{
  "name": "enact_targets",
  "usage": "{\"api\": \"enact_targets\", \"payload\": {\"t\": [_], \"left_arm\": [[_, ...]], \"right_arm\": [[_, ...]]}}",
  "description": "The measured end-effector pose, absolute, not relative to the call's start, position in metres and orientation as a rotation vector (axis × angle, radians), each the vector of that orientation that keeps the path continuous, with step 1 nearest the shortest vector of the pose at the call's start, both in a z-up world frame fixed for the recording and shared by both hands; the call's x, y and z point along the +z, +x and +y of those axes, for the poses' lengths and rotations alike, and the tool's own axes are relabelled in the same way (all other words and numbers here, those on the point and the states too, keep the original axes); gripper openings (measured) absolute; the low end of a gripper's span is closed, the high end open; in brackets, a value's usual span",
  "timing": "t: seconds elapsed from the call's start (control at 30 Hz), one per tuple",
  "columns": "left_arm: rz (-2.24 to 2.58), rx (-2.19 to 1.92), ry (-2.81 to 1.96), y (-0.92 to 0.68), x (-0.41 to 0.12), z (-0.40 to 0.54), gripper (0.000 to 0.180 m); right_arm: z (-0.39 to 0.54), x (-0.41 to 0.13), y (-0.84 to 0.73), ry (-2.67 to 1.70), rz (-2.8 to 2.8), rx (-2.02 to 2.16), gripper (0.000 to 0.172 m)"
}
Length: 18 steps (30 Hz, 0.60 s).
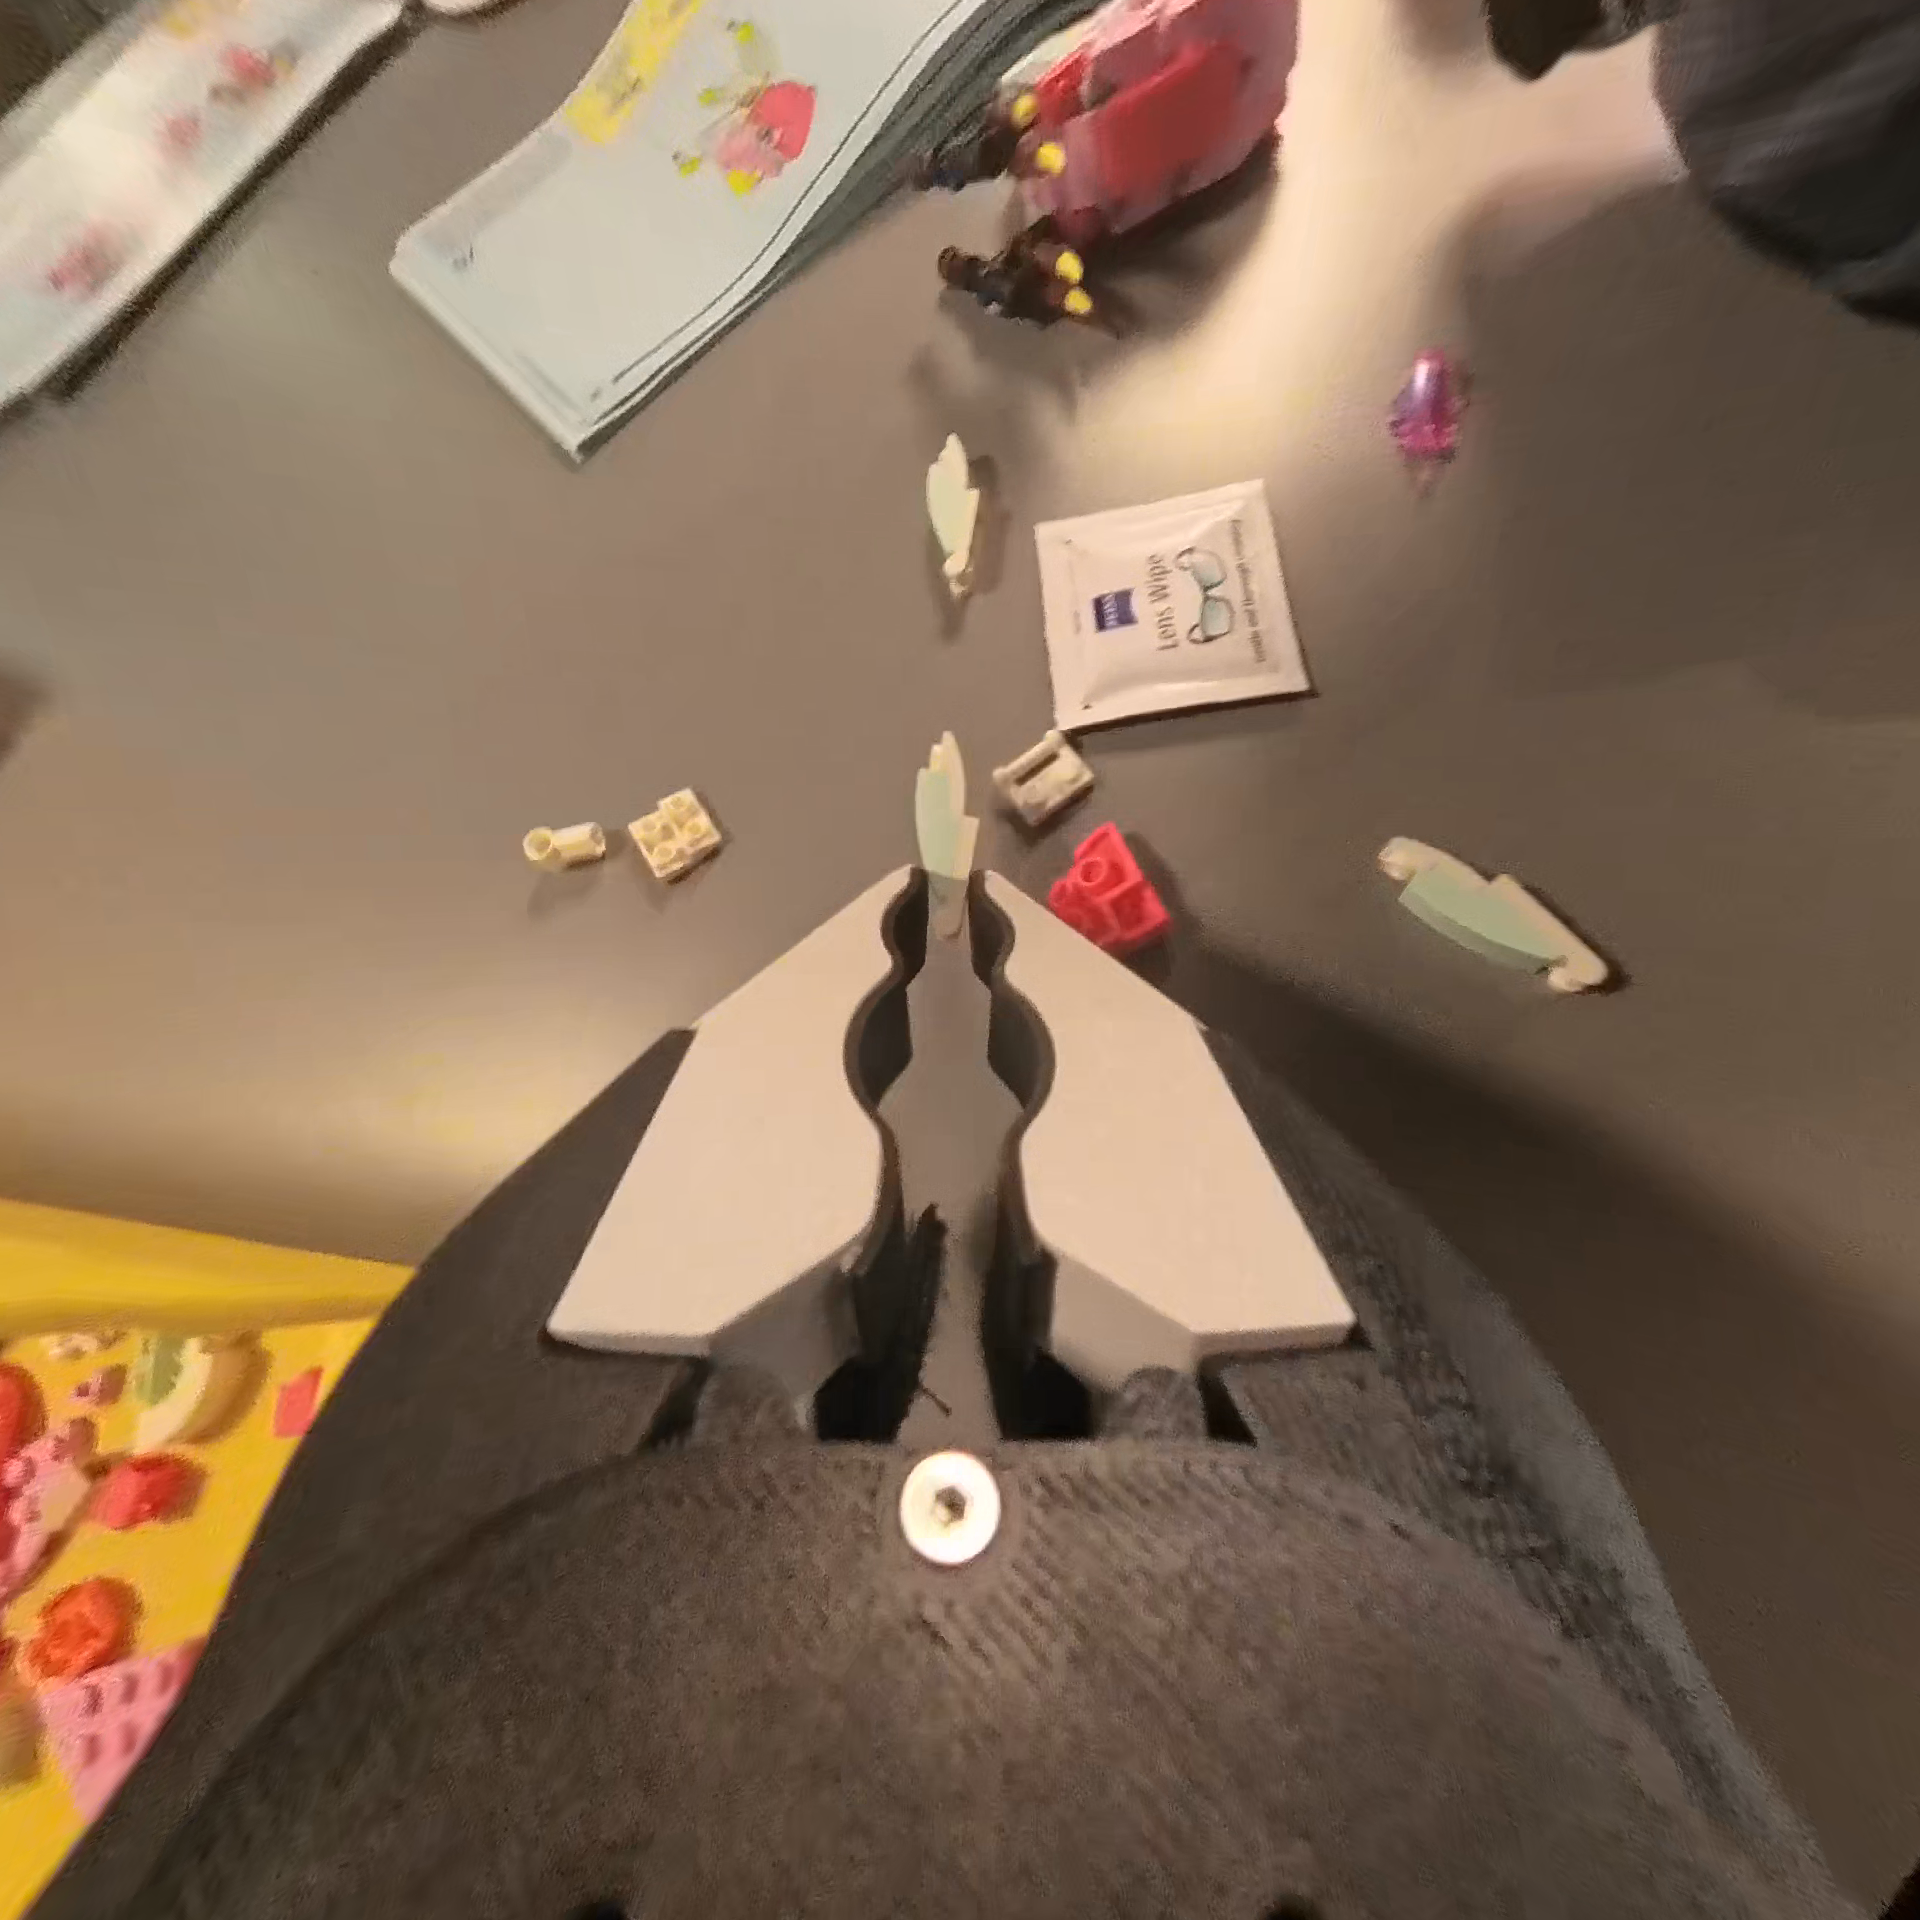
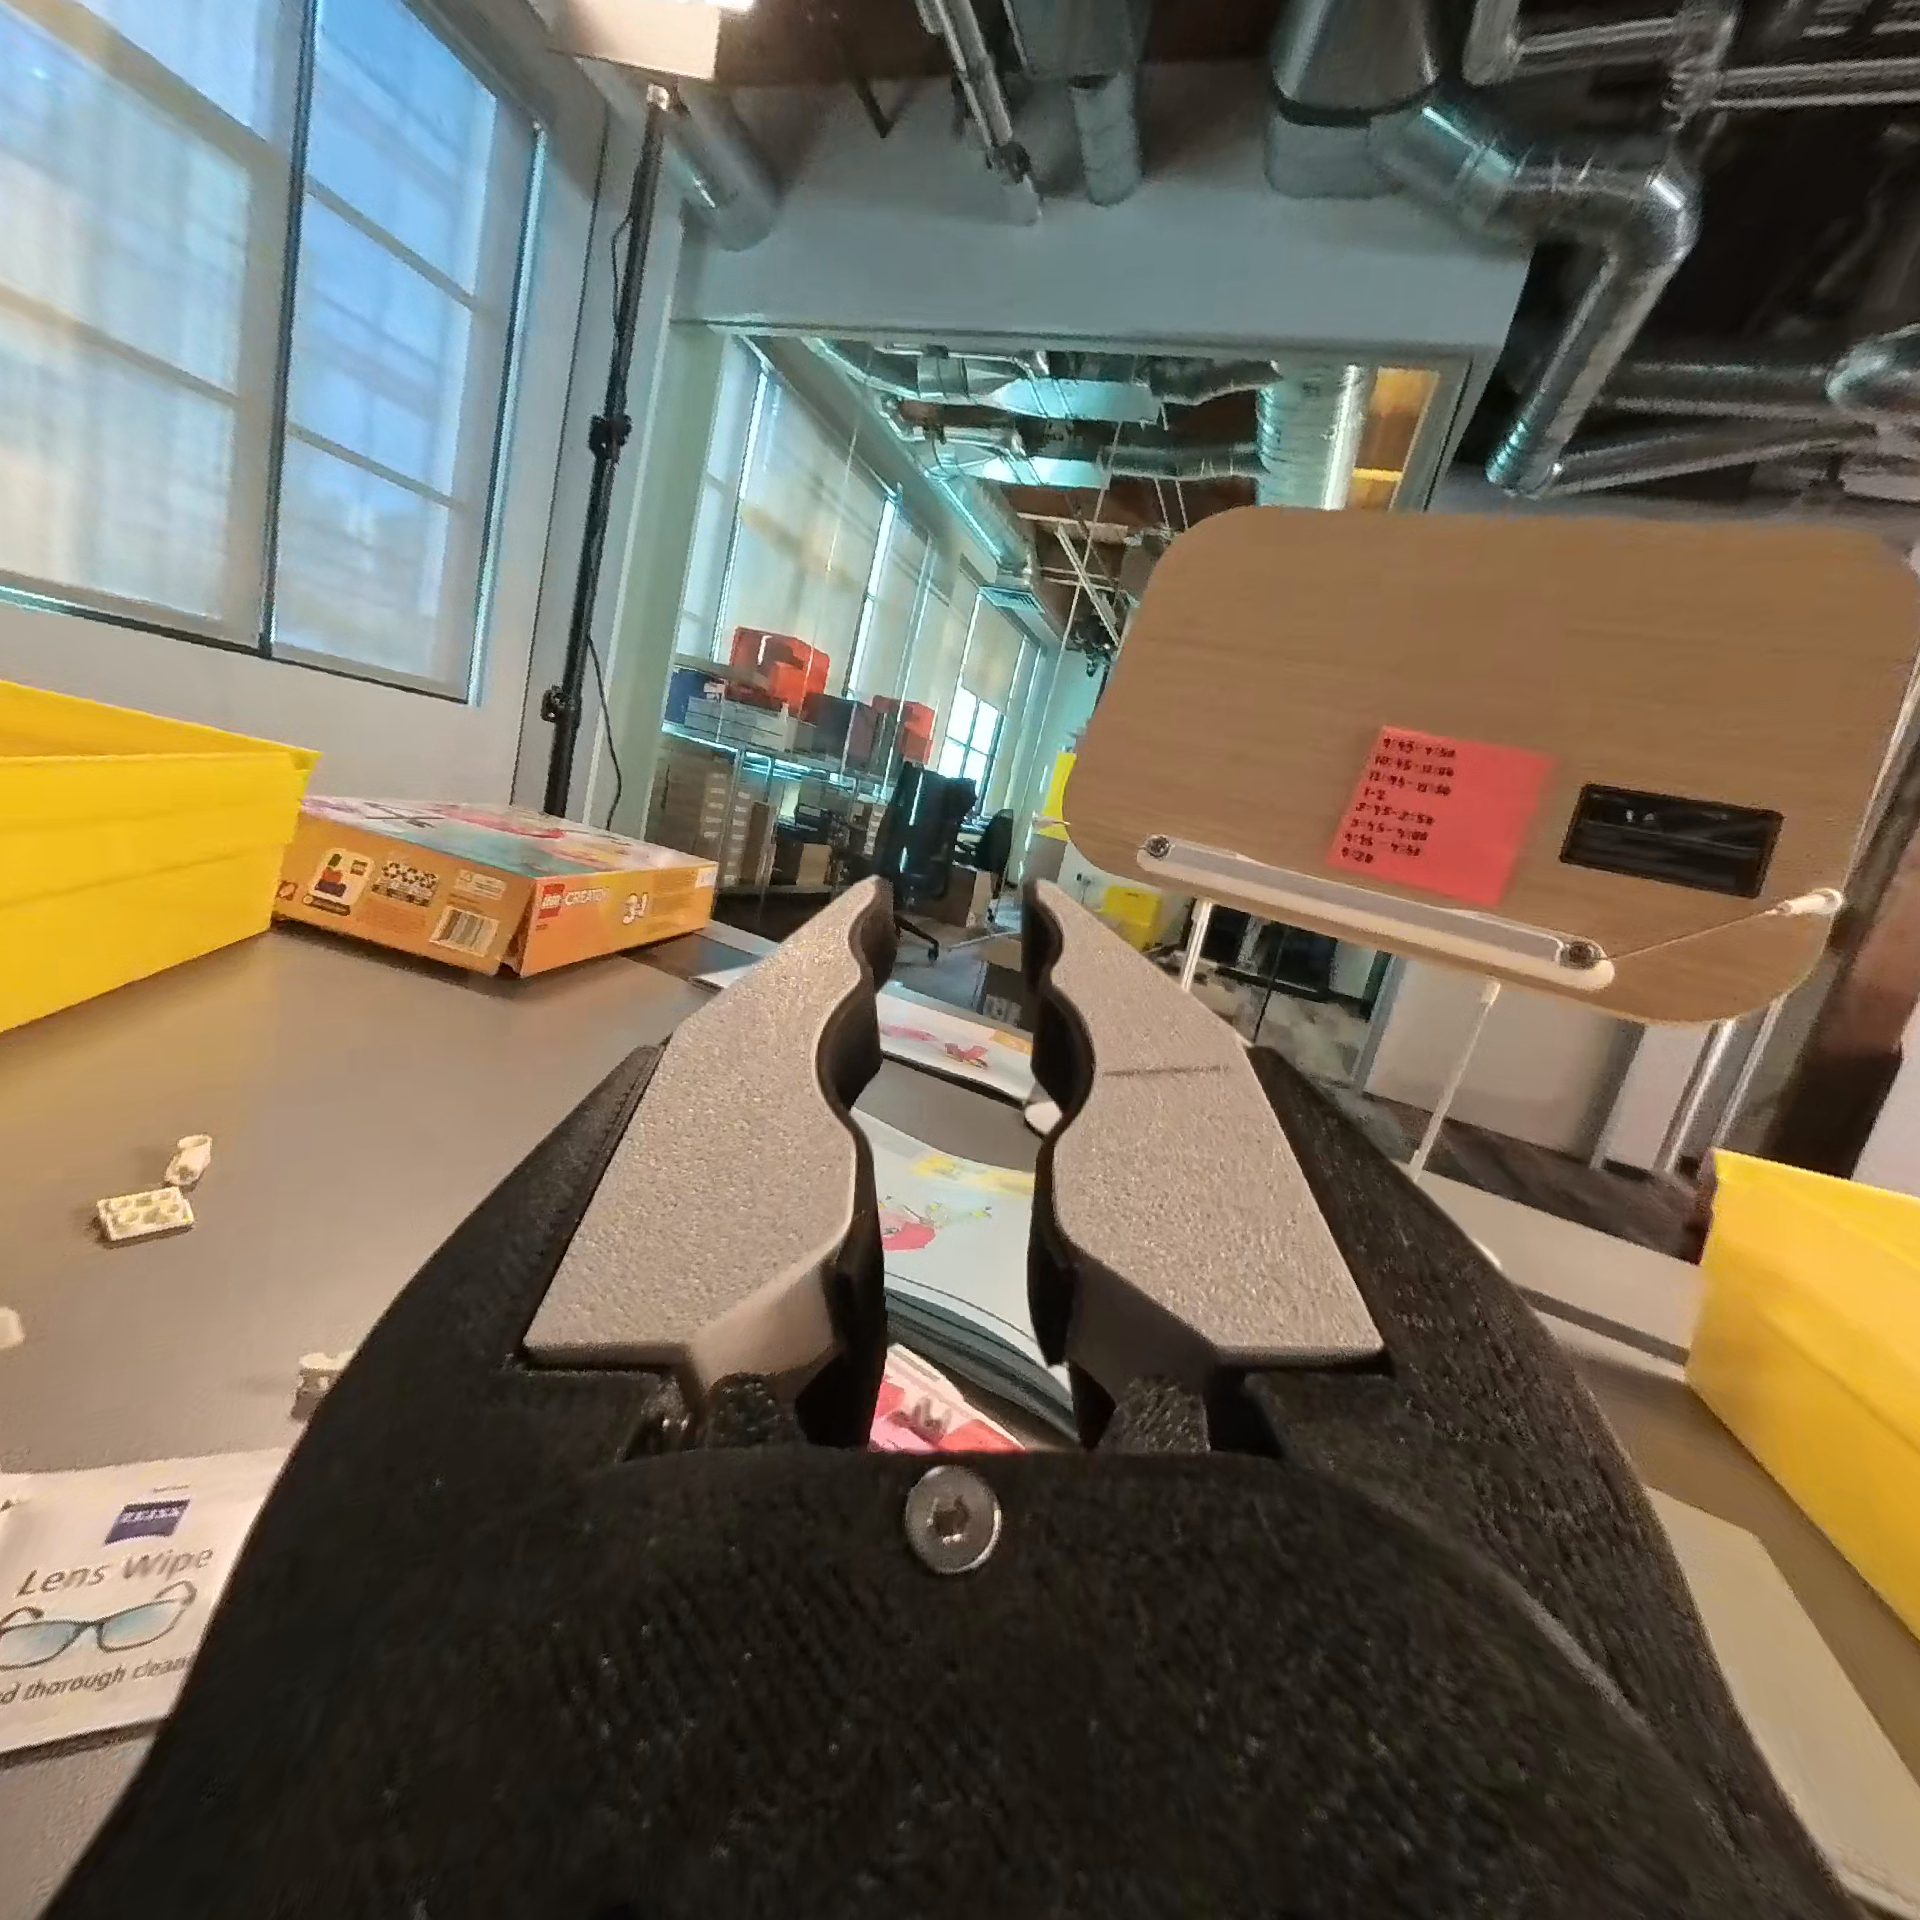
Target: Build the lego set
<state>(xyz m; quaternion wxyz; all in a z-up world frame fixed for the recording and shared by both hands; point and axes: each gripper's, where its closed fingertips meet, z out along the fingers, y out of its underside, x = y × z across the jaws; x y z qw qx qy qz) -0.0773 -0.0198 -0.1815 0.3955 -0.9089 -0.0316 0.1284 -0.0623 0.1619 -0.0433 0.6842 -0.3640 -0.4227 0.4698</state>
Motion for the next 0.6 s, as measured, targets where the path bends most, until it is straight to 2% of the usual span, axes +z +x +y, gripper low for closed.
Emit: {"api": "enact_targets", "payload": {"t": [0.07,0.27,0.3,0.43,0.6], "left_arm": [[-0.137,0.311,-2.309,-0.084,-0.188,-0.02,0.008],[-0.186,0.26,-2.207,-0.085,-0.182,-0.014,0.067],[-0.193,0.28,-2.182,-0.088,-0.179,-0.014,0.071],[-0.133,0.416,-1.976,-0.093,-0.147,-0.012,0.071],[-0.054,0.504,-1.876,-0.09,-0.133,-0.013,0.067]], "right_arm": [[0.162,-0.042,-0.06,-0.809,-0.938,1.07,0.022],[0.188,-0.025,-0.038,-0.755,-0.875,1.001,0.015],[0.198,-0.022,-0.032,-0.74,-0.862,0.958,0.014],[0.254,-0.028,-0.019,-0.78,-0.836,0.783,0.01],[0.303,-0.04,-0.01,-0.937,-0.727,0.801,0.009]]}}
